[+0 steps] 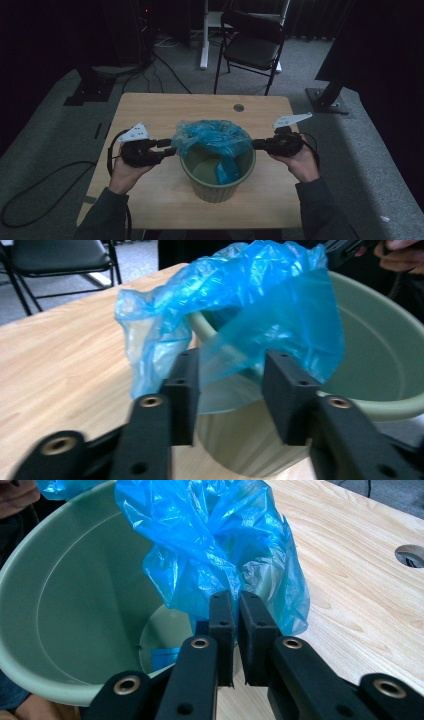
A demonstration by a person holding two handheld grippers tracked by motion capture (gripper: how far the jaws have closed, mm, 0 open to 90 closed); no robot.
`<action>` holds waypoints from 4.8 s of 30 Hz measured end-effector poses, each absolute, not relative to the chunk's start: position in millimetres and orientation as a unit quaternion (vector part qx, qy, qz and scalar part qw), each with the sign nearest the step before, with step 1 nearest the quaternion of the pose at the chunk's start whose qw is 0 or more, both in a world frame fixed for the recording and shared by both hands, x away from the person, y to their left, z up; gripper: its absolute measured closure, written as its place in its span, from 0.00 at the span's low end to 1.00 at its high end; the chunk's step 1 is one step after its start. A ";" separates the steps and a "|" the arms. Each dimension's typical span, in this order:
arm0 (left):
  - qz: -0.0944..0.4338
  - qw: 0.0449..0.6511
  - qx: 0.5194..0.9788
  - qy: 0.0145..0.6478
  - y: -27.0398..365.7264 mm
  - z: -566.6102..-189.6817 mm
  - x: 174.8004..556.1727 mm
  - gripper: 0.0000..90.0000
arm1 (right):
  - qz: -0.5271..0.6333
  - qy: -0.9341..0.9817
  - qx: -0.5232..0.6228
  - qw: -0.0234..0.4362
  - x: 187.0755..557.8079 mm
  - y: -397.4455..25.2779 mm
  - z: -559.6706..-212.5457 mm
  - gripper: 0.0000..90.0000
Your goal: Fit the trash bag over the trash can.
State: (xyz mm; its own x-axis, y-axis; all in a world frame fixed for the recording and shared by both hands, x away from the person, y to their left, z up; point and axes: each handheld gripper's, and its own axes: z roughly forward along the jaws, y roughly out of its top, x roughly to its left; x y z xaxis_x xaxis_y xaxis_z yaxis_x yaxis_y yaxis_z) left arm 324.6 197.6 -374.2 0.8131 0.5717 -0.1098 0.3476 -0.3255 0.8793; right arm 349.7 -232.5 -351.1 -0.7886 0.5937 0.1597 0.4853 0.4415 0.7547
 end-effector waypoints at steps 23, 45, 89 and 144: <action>0.068 0.498 0.824 0.263 187.2 -382.3 333.7 1.00 | 0.423 0.849 0.311 0.058 340.8 -236.3 -352.0 1.00; 0.028 0.487 0.838 0.243 179.0 -404.7 311.2 1.00 | 0.405 0.860 0.310 0.031 320.9 -241.0 -358.1 1.00; 0.005 0.490 0.839 0.236 145.9 -420.6 312.8 1.00 | 0.425 0.841 0.329 0.063 325.6 -244.2 -363.6 1.00; 0.006 0.484 0.828 0.285 174.3 -446.4 305.5 0.82 | 0.427 0.851 0.298 0.065 300.3 -239.7 -371.5 1.00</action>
